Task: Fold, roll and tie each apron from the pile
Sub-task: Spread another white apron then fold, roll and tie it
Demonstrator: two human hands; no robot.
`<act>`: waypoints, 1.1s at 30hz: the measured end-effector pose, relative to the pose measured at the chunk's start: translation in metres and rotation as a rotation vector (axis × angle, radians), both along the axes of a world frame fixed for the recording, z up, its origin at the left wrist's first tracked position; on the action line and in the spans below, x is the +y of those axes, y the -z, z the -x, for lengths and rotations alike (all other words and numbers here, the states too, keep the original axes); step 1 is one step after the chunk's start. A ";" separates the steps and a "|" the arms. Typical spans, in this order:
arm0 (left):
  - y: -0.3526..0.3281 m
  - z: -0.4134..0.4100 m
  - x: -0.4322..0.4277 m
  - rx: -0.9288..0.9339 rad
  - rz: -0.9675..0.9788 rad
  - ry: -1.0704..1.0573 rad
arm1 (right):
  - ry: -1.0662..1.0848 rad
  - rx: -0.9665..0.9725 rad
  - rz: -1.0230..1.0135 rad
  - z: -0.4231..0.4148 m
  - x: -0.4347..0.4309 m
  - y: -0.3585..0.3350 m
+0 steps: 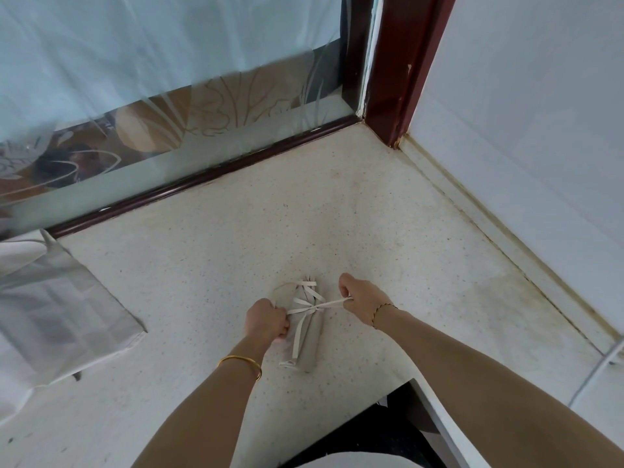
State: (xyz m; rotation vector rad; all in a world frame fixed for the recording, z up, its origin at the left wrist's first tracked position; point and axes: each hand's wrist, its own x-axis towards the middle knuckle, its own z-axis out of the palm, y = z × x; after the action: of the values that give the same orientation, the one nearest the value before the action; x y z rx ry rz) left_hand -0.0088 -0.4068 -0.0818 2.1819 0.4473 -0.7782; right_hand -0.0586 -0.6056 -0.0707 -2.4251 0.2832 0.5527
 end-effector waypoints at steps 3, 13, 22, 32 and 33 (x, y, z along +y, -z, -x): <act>-0.003 0.001 -0.001 -0.005 -0.006 -0.001 | 0.099 0.033 -0.084 0.003 -0.001 0.005; -0.038 -0.014 -0.009 0.154 0.215 -0.070 | 0.266 -0.031 -0.222 -0.011 -0.019 -0.039; -0.122 -0.055 -0.061 0.162 0.194 0.076 | 0.353 -0.220 -0.311 -0.028 -0.047 -0.162; -0.271 -0.079 -0.168 -0.618 0.489 0.606 | 0.456 -0.438 -0.133 -0.023 -0.100 -0.313; -0.291 -0.073 -0.178 -0.609 0.576 0.631 | 0.470 -0.465 -0.131 -0.022 -0.104 -0.327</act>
State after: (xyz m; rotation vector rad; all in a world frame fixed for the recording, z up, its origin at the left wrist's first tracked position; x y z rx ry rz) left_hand 0.0643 -0.5845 0.2097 1.8584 -0.7189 -0.4273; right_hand -0.0367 -0.7100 0.2566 -2.1746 0.5706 -0.1930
